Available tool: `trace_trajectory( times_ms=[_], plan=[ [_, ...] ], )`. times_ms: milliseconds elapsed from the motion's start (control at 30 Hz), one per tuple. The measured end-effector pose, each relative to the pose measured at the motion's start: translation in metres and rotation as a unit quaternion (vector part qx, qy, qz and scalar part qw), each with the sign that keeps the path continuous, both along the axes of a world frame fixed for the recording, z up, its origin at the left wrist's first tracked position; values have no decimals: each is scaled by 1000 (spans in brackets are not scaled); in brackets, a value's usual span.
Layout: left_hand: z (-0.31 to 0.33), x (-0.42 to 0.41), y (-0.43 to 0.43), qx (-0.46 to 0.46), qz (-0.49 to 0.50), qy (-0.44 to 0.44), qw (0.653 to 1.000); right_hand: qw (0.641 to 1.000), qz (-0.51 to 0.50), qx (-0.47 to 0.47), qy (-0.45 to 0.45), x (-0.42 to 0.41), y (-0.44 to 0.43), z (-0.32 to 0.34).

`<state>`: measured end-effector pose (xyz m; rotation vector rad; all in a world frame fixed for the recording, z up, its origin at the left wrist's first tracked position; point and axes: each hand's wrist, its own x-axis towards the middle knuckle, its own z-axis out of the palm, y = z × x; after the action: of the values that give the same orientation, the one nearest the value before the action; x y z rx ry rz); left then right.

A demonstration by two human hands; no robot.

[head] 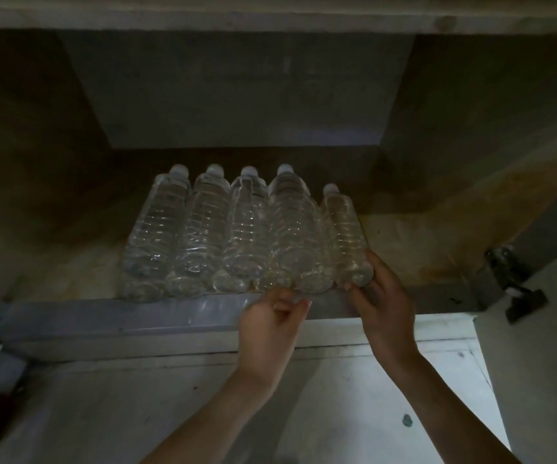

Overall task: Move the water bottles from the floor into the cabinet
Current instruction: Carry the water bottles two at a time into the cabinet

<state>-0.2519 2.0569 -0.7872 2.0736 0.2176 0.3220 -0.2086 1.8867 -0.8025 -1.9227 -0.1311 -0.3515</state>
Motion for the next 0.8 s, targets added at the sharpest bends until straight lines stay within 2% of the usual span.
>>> trace_trajectory(
  times_ms=[200, 433, 800],
  plan=[
    [3, 23, -5, 97, -7, 58, 994, 1000, -15, -21, -10, 5, -6, -5],
    [-8, 29, -5, -5, 6, 32, 999, 998, -53, -14, -30, 12, -7, -9],
    [-7, 34, -7, -16, 13, 26, 999, 996, -80, -30, -37, 15, -8, -10]
  ],
)
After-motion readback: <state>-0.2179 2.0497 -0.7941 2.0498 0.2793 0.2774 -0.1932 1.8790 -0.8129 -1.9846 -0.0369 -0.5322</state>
